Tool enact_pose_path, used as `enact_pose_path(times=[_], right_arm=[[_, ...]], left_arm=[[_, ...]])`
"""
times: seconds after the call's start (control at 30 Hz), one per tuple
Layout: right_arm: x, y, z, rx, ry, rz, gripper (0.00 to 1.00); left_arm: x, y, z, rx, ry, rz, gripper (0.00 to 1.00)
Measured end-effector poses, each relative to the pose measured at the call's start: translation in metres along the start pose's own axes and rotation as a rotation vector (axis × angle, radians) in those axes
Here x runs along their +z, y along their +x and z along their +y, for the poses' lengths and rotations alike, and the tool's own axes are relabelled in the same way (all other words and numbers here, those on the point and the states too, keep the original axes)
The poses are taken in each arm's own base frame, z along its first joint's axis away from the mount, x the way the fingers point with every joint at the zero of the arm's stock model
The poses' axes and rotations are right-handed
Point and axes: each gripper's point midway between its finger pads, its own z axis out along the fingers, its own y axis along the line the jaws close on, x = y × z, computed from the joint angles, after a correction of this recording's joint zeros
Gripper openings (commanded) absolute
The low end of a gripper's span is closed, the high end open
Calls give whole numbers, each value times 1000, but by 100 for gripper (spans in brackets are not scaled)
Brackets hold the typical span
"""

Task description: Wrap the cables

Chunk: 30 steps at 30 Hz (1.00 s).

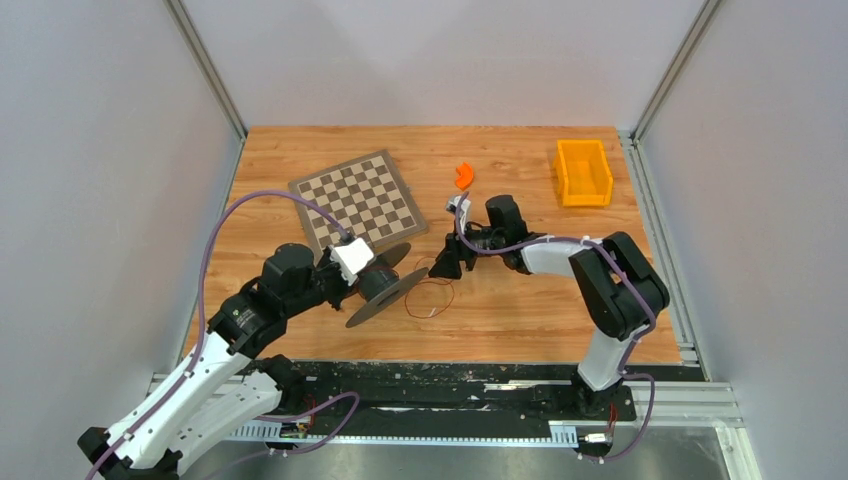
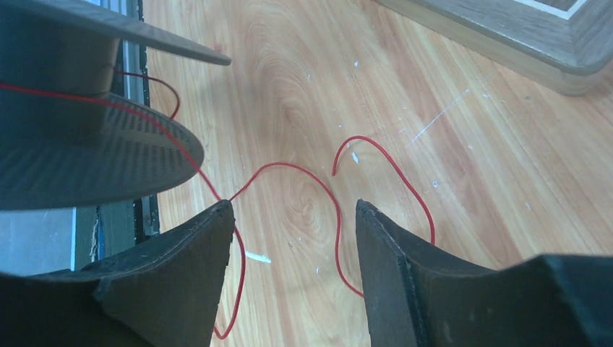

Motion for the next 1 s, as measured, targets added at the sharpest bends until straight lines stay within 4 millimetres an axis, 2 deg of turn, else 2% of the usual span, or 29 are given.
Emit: enact_pose_path(times=[0.1, 0.27, 0.43, 0.73, 0.9, 1.0], right_arm=[[10, 1, -2, 1, -14, 14, 61], [29, -13, -3, -31, -50, 14, 59], [43, -16, 7, -52, -106, 27, 59], [44, 0, 23, 3, -219, 77, 60], [40, 9, 29, 43, -249, 111, 50], [40, 14, 29, 67, -258, 128, 48]], left_arm=[[-2, -2, -2, 3, 9, -13, 0], [-1, -2, -2, 2, 11, -13, 0], [1, 2, -2, 1, 9, -2, 0], [2, 6, -4, 1, 16, 8, 0], [2, 6, -7, 5, 32, -1, 0], [2, 6, -8, 7, 34, -2, 0]])
